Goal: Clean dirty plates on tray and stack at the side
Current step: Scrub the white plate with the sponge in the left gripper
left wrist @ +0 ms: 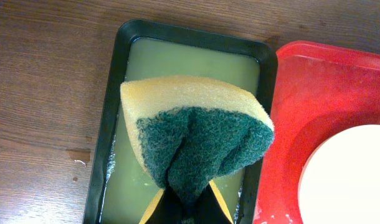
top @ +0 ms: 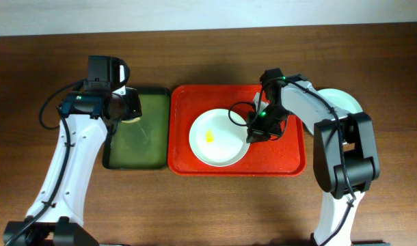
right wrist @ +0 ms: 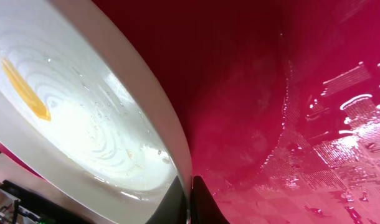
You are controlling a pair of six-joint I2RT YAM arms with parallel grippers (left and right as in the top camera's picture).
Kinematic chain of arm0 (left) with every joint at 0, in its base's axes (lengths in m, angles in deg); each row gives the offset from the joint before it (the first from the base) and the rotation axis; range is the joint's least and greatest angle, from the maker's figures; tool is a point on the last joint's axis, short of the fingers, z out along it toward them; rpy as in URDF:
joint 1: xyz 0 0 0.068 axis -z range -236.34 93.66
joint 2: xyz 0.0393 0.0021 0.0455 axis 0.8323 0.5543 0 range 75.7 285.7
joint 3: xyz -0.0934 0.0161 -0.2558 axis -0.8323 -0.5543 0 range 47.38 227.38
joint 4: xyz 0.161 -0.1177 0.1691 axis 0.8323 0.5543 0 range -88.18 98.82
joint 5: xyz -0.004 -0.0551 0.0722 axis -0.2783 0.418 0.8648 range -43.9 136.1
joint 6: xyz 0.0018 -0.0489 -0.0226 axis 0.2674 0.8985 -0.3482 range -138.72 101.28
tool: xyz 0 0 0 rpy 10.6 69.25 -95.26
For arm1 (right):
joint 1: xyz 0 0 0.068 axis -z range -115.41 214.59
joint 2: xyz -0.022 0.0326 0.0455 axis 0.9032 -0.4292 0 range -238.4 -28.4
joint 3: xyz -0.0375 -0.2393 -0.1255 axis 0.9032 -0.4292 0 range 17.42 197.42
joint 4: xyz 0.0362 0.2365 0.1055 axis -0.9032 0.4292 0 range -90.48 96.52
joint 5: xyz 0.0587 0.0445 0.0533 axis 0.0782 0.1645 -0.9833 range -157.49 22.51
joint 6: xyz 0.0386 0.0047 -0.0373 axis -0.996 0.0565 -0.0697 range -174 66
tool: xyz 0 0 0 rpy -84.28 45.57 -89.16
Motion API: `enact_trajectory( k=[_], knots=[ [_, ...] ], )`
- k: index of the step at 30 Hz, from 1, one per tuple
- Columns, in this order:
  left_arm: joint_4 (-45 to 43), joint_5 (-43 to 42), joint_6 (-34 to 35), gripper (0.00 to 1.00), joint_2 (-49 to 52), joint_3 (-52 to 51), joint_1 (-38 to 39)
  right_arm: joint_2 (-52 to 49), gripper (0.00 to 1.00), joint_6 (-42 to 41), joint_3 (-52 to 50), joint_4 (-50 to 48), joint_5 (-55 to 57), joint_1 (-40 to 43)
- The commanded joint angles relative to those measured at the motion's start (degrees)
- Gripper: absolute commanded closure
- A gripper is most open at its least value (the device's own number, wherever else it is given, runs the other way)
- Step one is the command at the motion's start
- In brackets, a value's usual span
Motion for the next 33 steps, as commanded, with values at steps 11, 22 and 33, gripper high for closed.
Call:
enact_trajectory(
  k=[11, 22, 33],
  knots=[
    [-0.22, -0.02, -1.16, 1.0, -0.76, 0.74, -0.26, 0.24, 0.96, -0.26, -0.39, -2.12, 0.55, -0.07],
    [26.82, -13.44, -3.48, 1.0, 24.68, 28.11, 0.31, 0.24, 0.96, -0.33, -0.39, -2.25, 0.39, -0.11],
    [16.17, -6.62, 6.95, 1.0, 28.89, 27.98, 21.64, 0.24, 0.96, -12.7, -0.39, -5.44, -1.66, -1.29]
  ],
)
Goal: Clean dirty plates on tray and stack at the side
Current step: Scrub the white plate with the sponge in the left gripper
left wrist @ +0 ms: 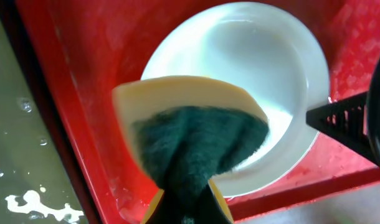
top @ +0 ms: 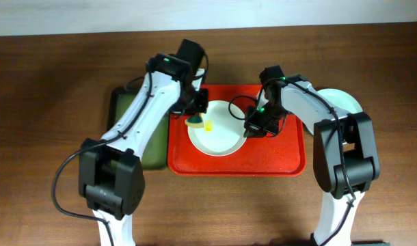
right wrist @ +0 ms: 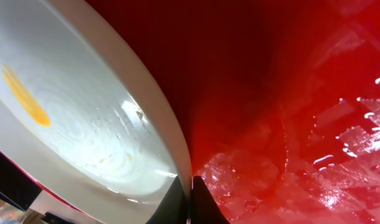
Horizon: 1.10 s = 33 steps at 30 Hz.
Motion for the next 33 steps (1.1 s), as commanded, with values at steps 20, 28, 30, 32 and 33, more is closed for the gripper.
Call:
enact_trajectory(
  k=[20, 28, 30, 32, 33],
  knots=[
    [-4.59, 7.91, 3.37, 1.0, 17.53, 0.83, 2.4, 0.24, 0.96, 8.68, -0.2, -1.07, 3.48, -3.41],
    [-2.91, -8.07, -3.52, 1.0, 20.5, 0.9, 2.54, 0.24, 0.95, 8.68, -0.2, -1.05, 3.45, -3.41],
    [-2.93, -8.04, -3.54, 1.0, 17.38, 1.88, -0.02, 0.24, 0.95, 8.66, -0.2, -1.07, 3.45, -3.41],
    [-3.13, -8.26, -3.54, 1.0, 11.56, 2.25, -1.97, 0.24, 0.94, 8.66, -0.2, -1.11, 3.45, -3.39],
    [-3.08, -8.24, -3.54, 1.0, 9.22, 2.23, -2.47, 0.24, 0.94, 8.66, -0.2, -1.14, 3.48, -3.41]
  ],
)
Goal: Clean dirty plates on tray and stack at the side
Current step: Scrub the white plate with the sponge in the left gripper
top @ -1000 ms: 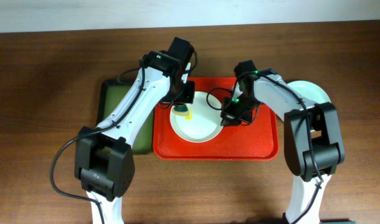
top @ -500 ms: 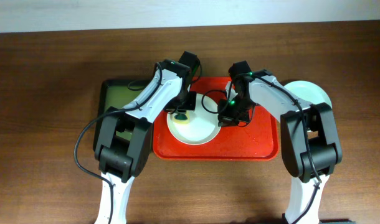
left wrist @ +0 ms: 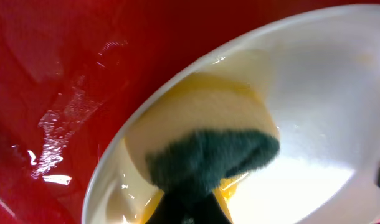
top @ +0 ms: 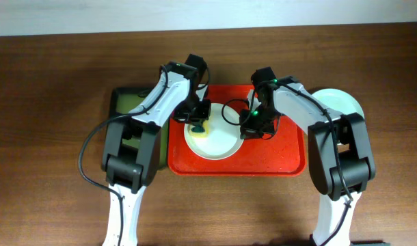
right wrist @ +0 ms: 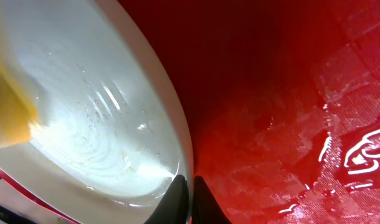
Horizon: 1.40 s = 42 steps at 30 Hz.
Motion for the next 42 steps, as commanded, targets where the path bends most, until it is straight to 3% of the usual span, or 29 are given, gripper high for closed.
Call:
enact_trajectory(
  k=[1, 5, 8, 11, 13, 16, 18, 21, 23, 26, 28, 31, 34, 37, 38, 39, 42],
  knots=[
    [-0.31, -1.86, -1.01, 1.0, -7.78, -0.02, -1.29, 0.24, 0.94, 0.98, -0.2, -0.22, 0.17, -0.39],
    [1.09, 5.95, -0.98, 1.0, -8.22, -0.42, -0.33, 0.24, 0.92, 1.01, -0.2, -0.22, 2.62, -0.39],
    [-0.31, 6.36, -0.94, 1.0, -8.09, -2.4, 1.95, 0.24, 0.91, 0.98, -0.2, -0.2, 2.73, -0.39],
    [-6.29, 6.36, -0.09, 1.0, -8.04, -8.83, 3.06, 0.24, 0.92, 1.01, -0.2, -0.2, 2.73, -0.39],
    [-9.01, 12.79, 2.29, 1.0, -8.04, -13.51, 3.41, 0.24, 0.92, 0.98, -0.2, -0.2, 2.75, -0.39],
    [-12.61, 12.48, 2.97, 1.0, -8.04, -18.71, 3.52, 0.24, 0.91, 1.01, -0.2, -0.24, 2.73, -0.42],
    [-16.87, 1.2, 2.95, 1.0, -8.04, -23.02, 3.56, 0.24, 0.92, 0.98, -0.2, -0.39, 2.73, -0.42],
    [-17.07, -15.74, 2.89, 1.0, -8.22, -21.55, 3.28, 0.24, 0.91, 0.98, -0.2, -0.42, 2.73, -0.42],
    [-17.05, -16.87, 2.89, 1.0, -9.49, -19.28, 2.62, 0.24, 0.91, 0.98, -0.2, -0.42, 2.73, -0.42],
    [-15.74, -8.39, 2.93, 1.0, -15.65, -15.5, 0.61, 0.33, 0.82, 0.98, 0.13, -0.33, 2.47, -0.07],
    [-13.05, 0.87, 2.91, 1.0, -19.04, -15.28, 0.48, 0.94, 0.69, 4.76, 6.1, 4.7, -2.05, 2.16],
    [-10.95, 4.04, 2.91, 1.0, -19.08, -15.3, 0.48, 0.94, 0.64, 8.24, 11.19, 10.01, -1.73, 3.8],
    [-11.41, 4.48, 2.91, 1.0, -19.04, -15.3, 0.5, 0.92, 0.68, 8.48, 7.39, 8.66, 2.34, 2.64],
    [-12.09, 6.14, 2.91, 1.0, -19.04, -15.3, 0.66, 0.92, 0.69, 8.46, 1.25, 1.2, 4.46, 0.63],
    [-12.04, 6.14, 2.91, 1.0, -19.04, -15.3, 0.81, 0.92, 0.78, 8.46, 0.9, 0.57, 4.48, 0.61],
    [-12.04, 6.16, 2.91, 1.0, -19.04, -15.3, 0.83, 0.92, 0.96, 8.44, 0.83, 0.26, 4.46, 0.61],
    [-12.15, 6.14, 2.93, 1.0, -18.71, -15.3, 0.94, 0.92, 0.96, 7.48, 0.83, 0.24, 4.15, 0.37]
  ],
)
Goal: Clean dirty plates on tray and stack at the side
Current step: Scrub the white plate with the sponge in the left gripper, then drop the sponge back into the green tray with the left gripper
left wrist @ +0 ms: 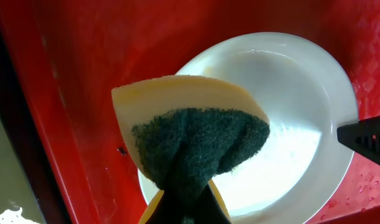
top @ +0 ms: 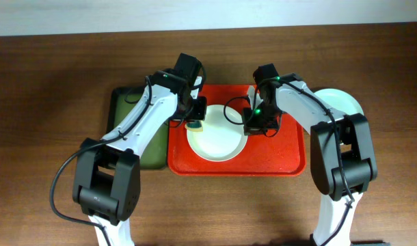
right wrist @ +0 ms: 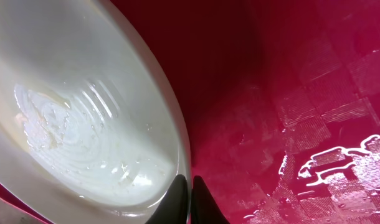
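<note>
A white plate (top: 219, 142) lies in the red tray (top: 284, 160). Its wet inside (right wrist: 71, 124) shows only soapy streaks. My right gripper (top: 251, 128) is shut on the plate's right rim, one finger inside and one outside (right wrist: 185, 190). My left gripper (top: 195, 117) is shut on a yellow sponge with a green scouring face (left wrist: 190, 124). It holds the sponge a little above the left part of the plate (left wrist: 289, 124).
A dark tray of greenish soapy water (top: 130, 137) sits left of the red tray (left wrist: 84, 93). A white plate (top: 342, 102) lies on the table to the right of the red tray (right wrist: 289, 93). Brown tabletop surrounds both trays.
The sponge was pressed onto the plate over the yellow smear; now it is lifted off, above the plate's left part. The yellow smear no longer shows. The right gripper still holds the rim.
The left gripper held the sponge over the soapy tray while the right gripper pinched the smeared plate's rim. Then the sponge was above the plate, then pressed on the smear. Now the sponge is raised and the plate looks white and wet.
</note>
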You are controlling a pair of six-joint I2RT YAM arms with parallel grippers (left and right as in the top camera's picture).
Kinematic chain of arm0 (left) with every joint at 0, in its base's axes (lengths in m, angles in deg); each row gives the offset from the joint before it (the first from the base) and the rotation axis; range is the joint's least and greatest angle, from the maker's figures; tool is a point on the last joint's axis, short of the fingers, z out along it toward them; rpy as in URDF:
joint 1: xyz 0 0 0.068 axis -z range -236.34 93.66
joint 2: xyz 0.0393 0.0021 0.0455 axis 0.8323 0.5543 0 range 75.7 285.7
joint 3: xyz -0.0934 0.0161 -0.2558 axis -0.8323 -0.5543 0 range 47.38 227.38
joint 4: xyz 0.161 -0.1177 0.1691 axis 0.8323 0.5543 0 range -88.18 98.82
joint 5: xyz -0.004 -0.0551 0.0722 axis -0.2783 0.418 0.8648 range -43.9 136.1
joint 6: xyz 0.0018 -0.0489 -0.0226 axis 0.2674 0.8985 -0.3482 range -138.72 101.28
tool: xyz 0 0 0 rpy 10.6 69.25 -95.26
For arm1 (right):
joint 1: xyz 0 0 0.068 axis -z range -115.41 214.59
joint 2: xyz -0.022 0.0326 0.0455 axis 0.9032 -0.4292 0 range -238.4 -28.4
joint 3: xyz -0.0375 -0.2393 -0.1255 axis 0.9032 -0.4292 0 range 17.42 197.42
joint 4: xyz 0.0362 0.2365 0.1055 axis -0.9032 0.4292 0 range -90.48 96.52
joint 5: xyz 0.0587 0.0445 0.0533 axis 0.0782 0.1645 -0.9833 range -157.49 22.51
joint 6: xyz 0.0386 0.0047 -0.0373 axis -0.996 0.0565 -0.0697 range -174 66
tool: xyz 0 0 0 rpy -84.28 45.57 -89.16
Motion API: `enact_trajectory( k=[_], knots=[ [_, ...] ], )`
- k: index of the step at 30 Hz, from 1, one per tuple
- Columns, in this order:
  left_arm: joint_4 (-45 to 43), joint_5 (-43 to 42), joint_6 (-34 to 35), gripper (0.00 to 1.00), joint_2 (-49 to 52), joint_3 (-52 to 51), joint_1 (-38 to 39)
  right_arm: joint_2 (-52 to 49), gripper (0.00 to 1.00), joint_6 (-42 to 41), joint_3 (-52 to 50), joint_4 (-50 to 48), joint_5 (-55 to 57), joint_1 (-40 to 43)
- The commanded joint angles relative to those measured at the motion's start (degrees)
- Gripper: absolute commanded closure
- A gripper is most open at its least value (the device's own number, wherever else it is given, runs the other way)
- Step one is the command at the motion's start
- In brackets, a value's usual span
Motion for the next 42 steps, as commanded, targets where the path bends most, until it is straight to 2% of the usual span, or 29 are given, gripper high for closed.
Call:
enact_trajectory(
  k=[1, 9, 11, 12, 13, 15, 16, 18, 20, 22, 25, 29, 31, 32, 33, 35, 37, 39, 40, 42],
  knots=[
    [-0.37, 0.68, 0.31, 1.0, -0.11, 0.55, 0.26, 0.55, 0.96, -1.53, -0.37, -0.09, 0.68, -0.87],
    [-1.7, 2.16, 0.57, 1.0, 8.2, 0.55, 3.23, 0.55, 0.96, -4.07, -0.37, -1.36, 0.7, -1.42],
    [-2.21, 11.74, 7.78, 1.0, 10.95, 0.55, 3.74, 0.55, 0.96, -4.07, -0.37, -1.33, 0.7, -1.42],
    [-2.4, 11.26, 8.94, 1.0, 11.5, 0.55, 3.76, 0.55, 0.96, -4.07, -0.37, -1.33, 0.72, -1.42],
    [-2.34, 7.45, 8.5, 1.0, 11.65, 0.55, 3.93, 0.55, 0.96, -4.07, -0.37, -1.33, 0.72, -1.42],
    [-2.75, -13.44, -0.68, 1.0, 11.67, 0.57, 4.22, 0.55, 0.96, -4.07, -0.37, -1.36, 0.72, -1.42],
    [-2.73, -17.2, -1.95, 1.0, 11.65, 0.57, 4.22, 0.55, 0.96, -4.07, -0.37, -1.33, 0.72, -1.42],
    [-2.62, -17.84, -1.9, 1.0, 11.23, 2.23, 2.71, 0.55, 0.96, -4.04, -0.37, -1.31, 0.72, -1.42],
    [-1.64, -15.96, -1.9, 1.0, 9.09, 5.22, 0.85, 0.55, 0.96, -4.04, -0.37, -1.33, 0.72, -1.42],
    [0.2, -5.22, -1.88, 1.0, 6.62, 5.64, 0.22, 0.55, 0.96, -4.04, -0.37, -1.33, 0.72, -1.42],
    [1.22, 3.23, 0.59, 1.0, 6.62, 3.43, 0.24, 0.55, 0.96, -4.07, -0.37, -1.36, 0.72, -1.42],
    [-2.38, 2.23, 1.81, 1.0, 6.62, -3.76, 1.4, 0.55, 0.96, -4.07, -0.37, -1.36, 0.72, -1.42],
    [-2.58, -3.21, 1.79, 1.0, 6.62, -6.82, 3.21, 0.55, 0.96, -4.07, -0.37, -1.33, 0.7, -1.42],
    [-2.6, -8.61, 1.53, 1.0, 6.62, -6.95, 3.67, 0.55, 0.96, -4.07, -0.37, -1.33, 0.72, -1.42],
    [-4.35, -20.26, 1.11, 1.0, 6.62, -6.95, 3.72, 0.55, 0.96, -4.07, -0.37, -1.33, 0.72, -1.42],
    [-5.11, -27.08, -0.57, 1.0, 6.6, -5.11, 2.49, 0.55, 0.96, -4.07, -0.37, -1.31, 0.7, -1.42],
    [-0.48, -25.9, -2.38, 1.0, 5.79, 0.87, -0.37, 0.55, 0.96, -4.04, -0.37, -1.29, 0.72, -1.42],
    [7.89, -13.22, -2.38, 1.0, 2.56, 8.81, -4.15, 0.55, 0.96, -4.07, -0.37, -1.31, 0.72, -1.42],
    [12.09, -3.74, -2.36, 1.0, 0.44, 12.74, -5.38, 0.55, 0.96, -4.04, -0.37, -1.33, 0.72, -1.42],
    [14.71, 8.63, -2.32, 1.0, -2.25, 14.08, -7.39, 0.55, 0.96, -4.04, -0.37, -1.38, 0.72, -1.42]
  ],
)
